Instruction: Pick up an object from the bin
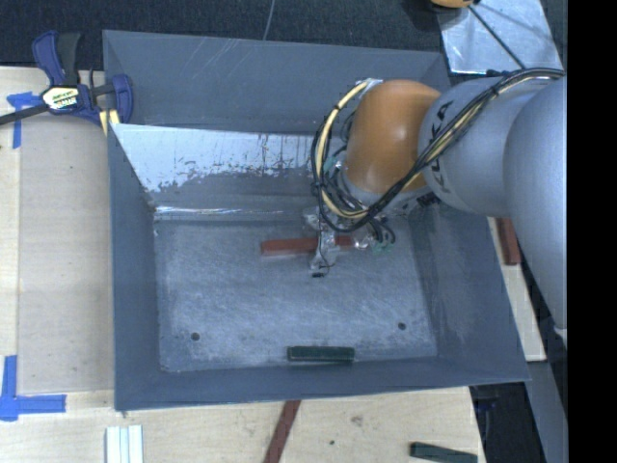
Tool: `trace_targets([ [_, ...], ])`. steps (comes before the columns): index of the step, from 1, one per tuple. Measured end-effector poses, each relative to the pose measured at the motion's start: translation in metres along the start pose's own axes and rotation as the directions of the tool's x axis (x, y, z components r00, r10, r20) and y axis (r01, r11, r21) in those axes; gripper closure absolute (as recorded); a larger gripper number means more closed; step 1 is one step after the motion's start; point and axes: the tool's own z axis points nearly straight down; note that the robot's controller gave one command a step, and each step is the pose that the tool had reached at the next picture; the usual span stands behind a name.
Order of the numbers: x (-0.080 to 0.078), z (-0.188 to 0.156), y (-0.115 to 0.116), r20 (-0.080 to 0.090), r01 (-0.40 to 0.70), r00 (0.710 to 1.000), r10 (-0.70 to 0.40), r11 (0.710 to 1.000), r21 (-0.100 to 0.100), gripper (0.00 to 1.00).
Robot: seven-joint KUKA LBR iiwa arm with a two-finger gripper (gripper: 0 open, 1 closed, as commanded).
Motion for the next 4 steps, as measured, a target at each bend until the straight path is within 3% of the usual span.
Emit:
trace_targets([
  [4,0.000,-0.013,0.000,0.000,0.001,1.000,-0.001,1.000,0.001,1.00],
])
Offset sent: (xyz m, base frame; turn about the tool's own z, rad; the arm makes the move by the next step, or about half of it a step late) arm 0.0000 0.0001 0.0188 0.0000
